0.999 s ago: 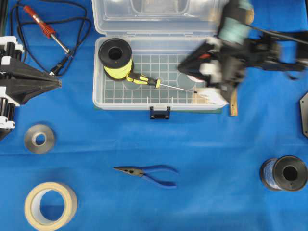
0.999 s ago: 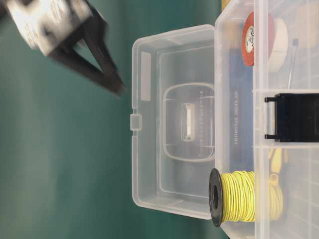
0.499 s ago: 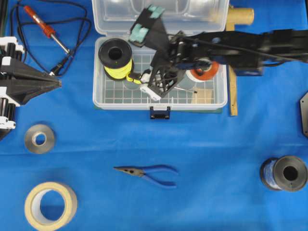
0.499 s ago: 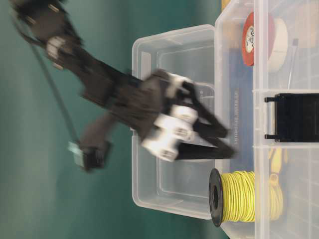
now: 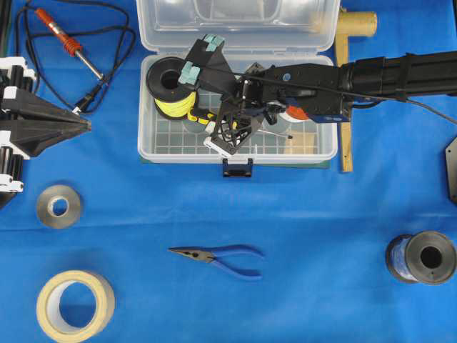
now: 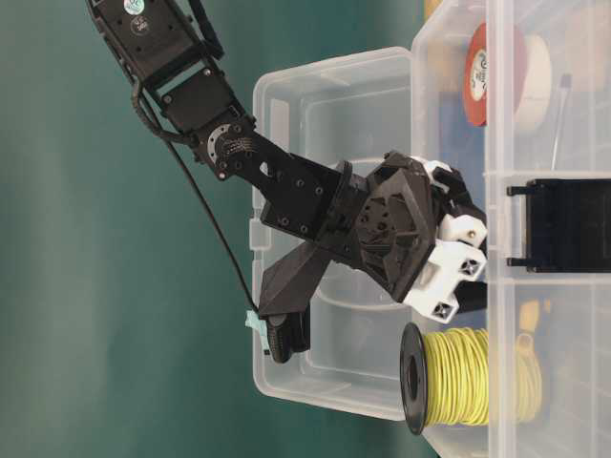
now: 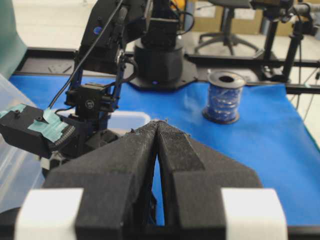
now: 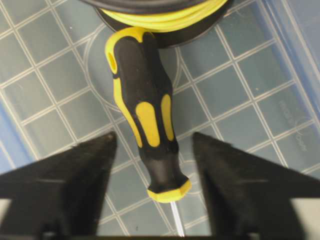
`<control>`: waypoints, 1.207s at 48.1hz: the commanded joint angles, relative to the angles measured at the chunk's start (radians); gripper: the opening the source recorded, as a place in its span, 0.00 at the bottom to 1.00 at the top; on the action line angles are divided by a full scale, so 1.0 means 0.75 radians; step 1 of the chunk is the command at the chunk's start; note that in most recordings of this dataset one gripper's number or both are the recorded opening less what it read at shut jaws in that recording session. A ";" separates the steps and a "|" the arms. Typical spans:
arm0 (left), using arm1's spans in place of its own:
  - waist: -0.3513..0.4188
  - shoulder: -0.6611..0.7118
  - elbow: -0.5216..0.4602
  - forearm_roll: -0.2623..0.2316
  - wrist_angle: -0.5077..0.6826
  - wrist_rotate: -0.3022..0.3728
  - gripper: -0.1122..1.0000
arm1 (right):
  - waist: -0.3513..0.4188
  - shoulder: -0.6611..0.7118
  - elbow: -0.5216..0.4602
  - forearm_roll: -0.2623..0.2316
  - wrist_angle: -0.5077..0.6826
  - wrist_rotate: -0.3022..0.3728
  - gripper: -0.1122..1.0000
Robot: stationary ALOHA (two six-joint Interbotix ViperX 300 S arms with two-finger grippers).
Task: Pick the screwdriver from the toolbox among several items.
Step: 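Close the right gripper on the screwdriver handle and lift it, then carry the screwdriver out of the toolbox toward the blue pliers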
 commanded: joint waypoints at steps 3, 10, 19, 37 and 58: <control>0.000 0.004 -0.014 -0.002 -0.006 0.002 0.10 | 0.004 -0.025 -0.022 -0.004 -0.008 -0.004 0.48; 0.000 -0.002 -0.012 -0.002 0.000 0.002 0.10 | 0.004 -0.027 -0.020 -0.006 -0.014 -0.002 0.34; 0.000 -0.016 -0.008 -0.002 0.010 0.000 0.10 | 0.006 -0.057 -0.016 -0.004 0.018 0.002 0.34; 0.000 -0.039 -0.008 -0.002 0.014 0.000 0.10 | 0.053 -0.411 -0.012 -0.004 0.241 0.008 0.34; 0.000 -0.061 -0.008 -0.002 0.014 -0.002 0.10 | 0.401 -0.497 -0.027 -0.033 0.186 0.168 0.34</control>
